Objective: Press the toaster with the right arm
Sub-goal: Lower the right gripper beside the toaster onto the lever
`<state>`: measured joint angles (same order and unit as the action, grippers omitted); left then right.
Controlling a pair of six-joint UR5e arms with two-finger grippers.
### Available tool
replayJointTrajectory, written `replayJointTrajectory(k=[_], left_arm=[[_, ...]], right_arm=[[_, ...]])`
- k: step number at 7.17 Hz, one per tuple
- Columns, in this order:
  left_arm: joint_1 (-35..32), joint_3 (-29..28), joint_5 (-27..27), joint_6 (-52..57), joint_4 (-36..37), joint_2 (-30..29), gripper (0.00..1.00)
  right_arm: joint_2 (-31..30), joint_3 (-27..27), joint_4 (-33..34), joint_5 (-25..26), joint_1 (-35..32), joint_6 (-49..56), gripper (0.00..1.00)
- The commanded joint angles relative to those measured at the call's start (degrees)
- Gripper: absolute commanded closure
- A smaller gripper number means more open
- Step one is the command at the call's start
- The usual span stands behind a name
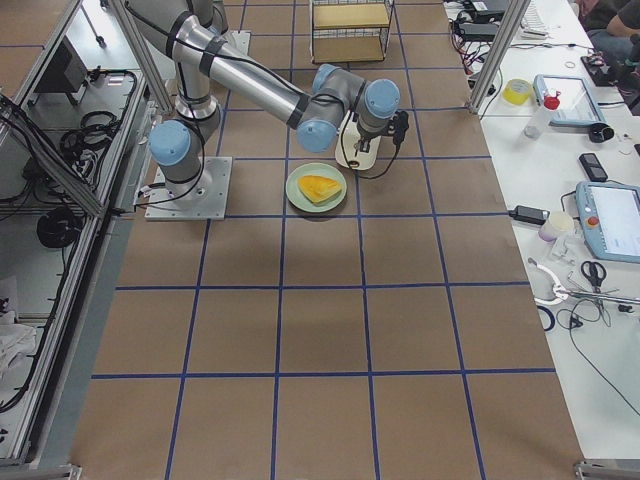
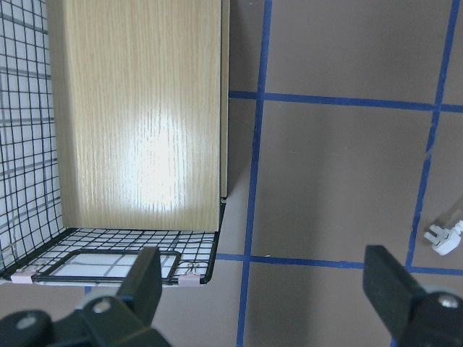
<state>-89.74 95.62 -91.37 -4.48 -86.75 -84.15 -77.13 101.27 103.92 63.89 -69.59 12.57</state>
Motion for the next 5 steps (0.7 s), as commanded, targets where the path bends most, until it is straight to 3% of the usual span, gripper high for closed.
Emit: replayJointTrajectory(k=[1,5], left_arm=[[0.0,0.0,0.0,0.0,0.0,0.0,0.0],[0.0,0.0,0.1,0.0,0.0,0.0,0.0]], right_arm=[[0.1,0.4,0.4,-0.1,0.0,1.8,1.0],[0.1,0.1,0.5,0.0,0.3,6.3,1.0]])
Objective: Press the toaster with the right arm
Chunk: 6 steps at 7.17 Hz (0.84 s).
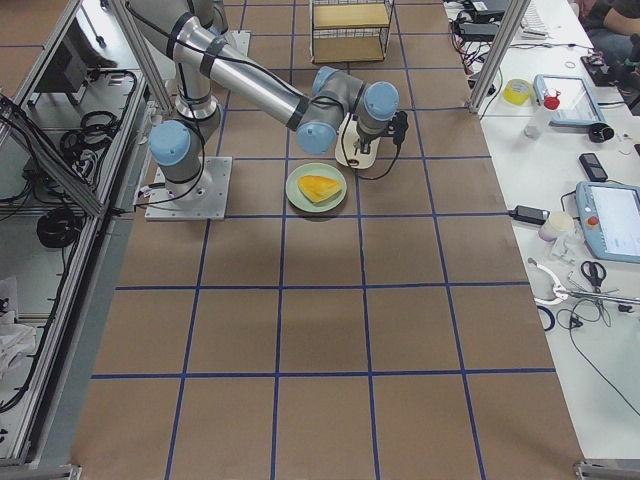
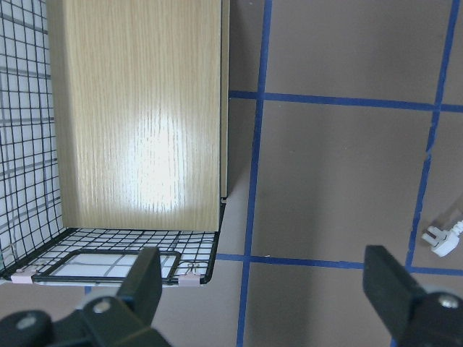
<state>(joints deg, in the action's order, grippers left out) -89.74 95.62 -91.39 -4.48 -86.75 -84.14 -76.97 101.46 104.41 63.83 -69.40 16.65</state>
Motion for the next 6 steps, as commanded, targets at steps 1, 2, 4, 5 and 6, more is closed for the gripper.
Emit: replayJointTrajectory(k=[1,2,4,5,6], left_arm=[[0.0,0.0,0.0,0.0,0.0,-0.1,0.0],[0.0,0.0,0.0,0.0,0.0,-0.1,0.0],[0.0,0.0,0.0,0.0,0.0,0.0,0.0],[0.0,0.0,0.0,0.0,0.0,0.0,0.0],[0.0,0.0,0.0,0.0,0.0,-0.1,0.0]], right_arm=[[-0.1,0.0,-0.3,0.3,1.6,2.7,1.0],[-0.1,0.1,-0.8,0.2,3.3,2.8,1.0],[0.0,0.3,-1.2,0.2,3.4,3.9,1.0],[-0.5,0.3,-1.8,0.2,3.3,3.3,1.0],[-0.9,0.2,-4.2,0.2,3.4,3.3,1.0]])
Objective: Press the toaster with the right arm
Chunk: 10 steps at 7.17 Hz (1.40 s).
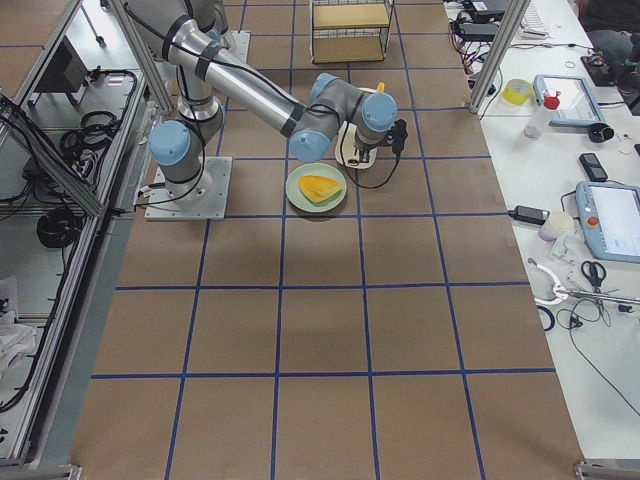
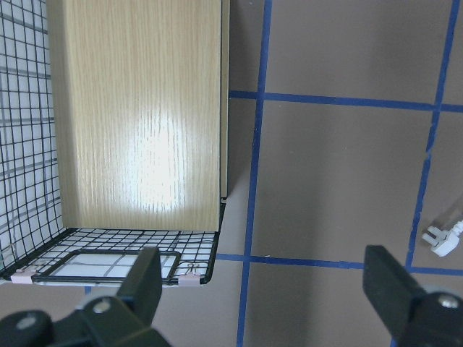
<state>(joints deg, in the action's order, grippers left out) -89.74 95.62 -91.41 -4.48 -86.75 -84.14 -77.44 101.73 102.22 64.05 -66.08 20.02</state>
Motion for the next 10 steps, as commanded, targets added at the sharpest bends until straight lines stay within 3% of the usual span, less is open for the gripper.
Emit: replayJointTrajectory(k=[1,5,10], left_arm=[[0.0,0.0,0.0,0.0,0.0,-0.1,0.0],[0.0,0.0,0.0,0.0,0.0,0.0,0.0],[0.0,0.0,0.0,0.0,0.0,-0.1,0.0]], right_arm=[[-0.8,0.0,-3.0,-0.1,0.0,-0.1,1.0],[-0.3,0.0,-4.3,-4.0,-0.6,-0.1,1.0],[1.1,2.5,-3.1,-3.4,-0.6,0.8,1.0]])
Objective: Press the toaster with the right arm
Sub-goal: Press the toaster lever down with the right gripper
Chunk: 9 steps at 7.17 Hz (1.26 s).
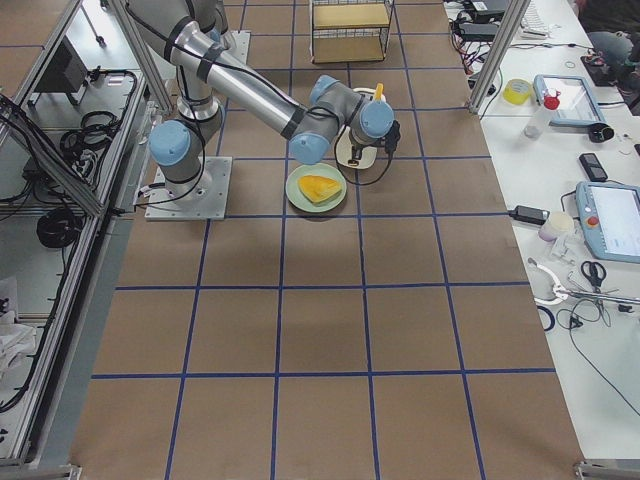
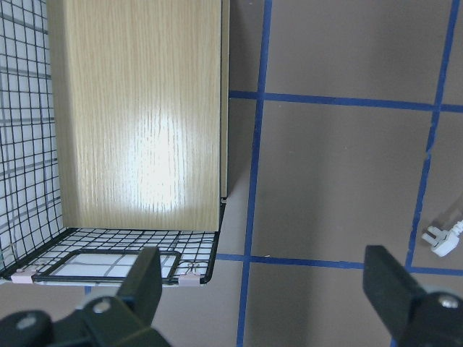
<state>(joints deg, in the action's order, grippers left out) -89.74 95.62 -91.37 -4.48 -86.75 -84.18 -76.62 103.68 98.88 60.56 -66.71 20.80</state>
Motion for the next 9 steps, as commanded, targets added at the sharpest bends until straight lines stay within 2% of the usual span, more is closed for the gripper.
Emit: replayJointTrajectory(k=[1,9], left_arm=[[0.0,0.0,0.0,0.0,0.0,0.1,0.0],[0.0,0.0,0.0,0.0,0.0,0.0,0.0]], right_arm=[[1.1,0.6,0.4,0.1,0.0,0.1,1.0],[4.7,0.6,1.6,0.4,0.0,0.1,1.0]])
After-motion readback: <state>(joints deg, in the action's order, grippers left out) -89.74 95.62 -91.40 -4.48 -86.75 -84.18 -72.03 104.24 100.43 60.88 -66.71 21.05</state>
